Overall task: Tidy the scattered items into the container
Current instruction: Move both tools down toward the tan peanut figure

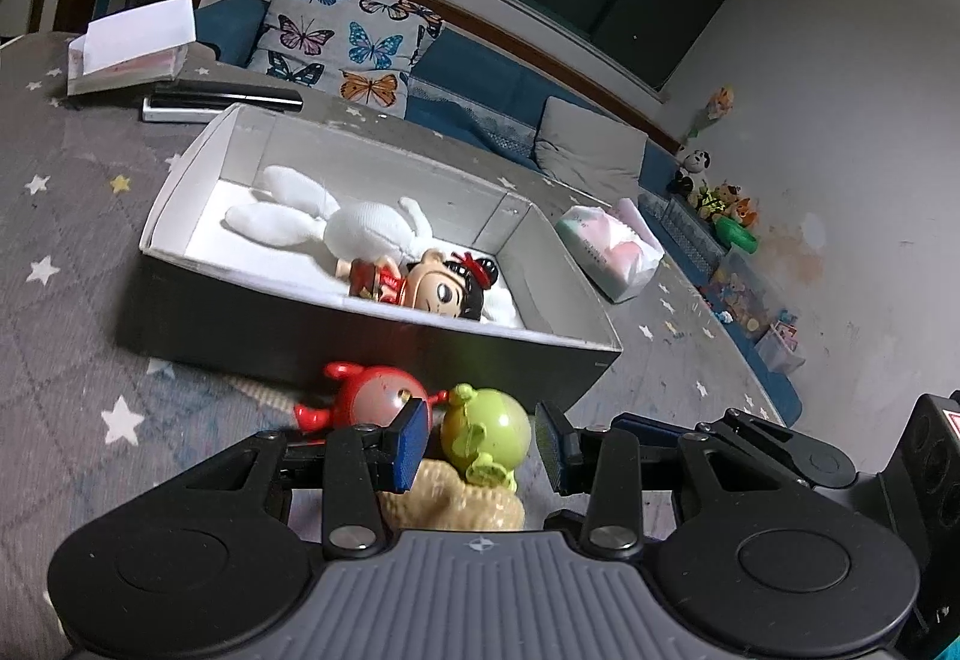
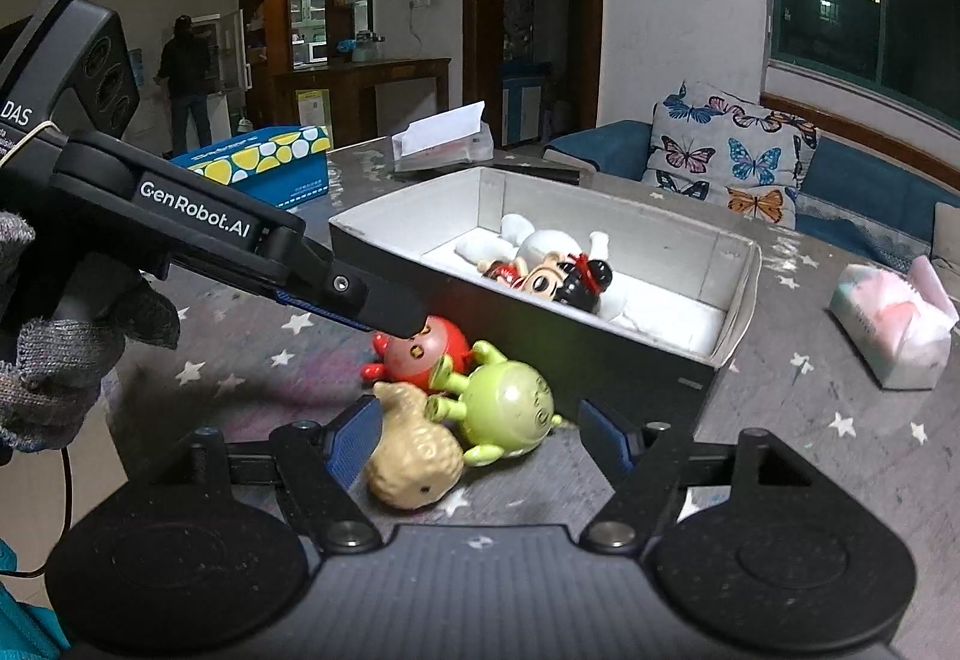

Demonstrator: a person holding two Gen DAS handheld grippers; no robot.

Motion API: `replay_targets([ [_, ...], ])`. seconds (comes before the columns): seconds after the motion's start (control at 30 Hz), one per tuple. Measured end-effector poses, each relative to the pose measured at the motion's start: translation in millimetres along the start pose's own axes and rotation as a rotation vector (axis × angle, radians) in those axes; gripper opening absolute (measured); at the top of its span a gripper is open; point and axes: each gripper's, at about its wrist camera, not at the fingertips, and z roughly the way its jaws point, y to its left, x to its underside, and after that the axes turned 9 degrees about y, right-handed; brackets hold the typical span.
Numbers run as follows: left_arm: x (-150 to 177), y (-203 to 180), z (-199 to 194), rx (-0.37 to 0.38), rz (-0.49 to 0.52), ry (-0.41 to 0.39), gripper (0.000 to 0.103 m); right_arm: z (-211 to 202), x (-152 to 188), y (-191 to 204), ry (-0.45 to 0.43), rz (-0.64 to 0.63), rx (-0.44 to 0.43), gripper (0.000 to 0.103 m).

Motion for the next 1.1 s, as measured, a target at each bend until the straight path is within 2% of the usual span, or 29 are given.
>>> replay_targets([
  [0.1, 5.3, 1.4, -1.0, -0.001, -0.003, 0.005, 0.042, 1.2, 3.6, 2.7, 0.004, 0.001, -0.001, 0.078],
  [1.1, 27.2, 15.3, -10.4, 0.001, -0.028, 0.025, 0.042, 8.2, 17.6, 9.4, 0.026, 0.010, -0.012, 0.078],
])
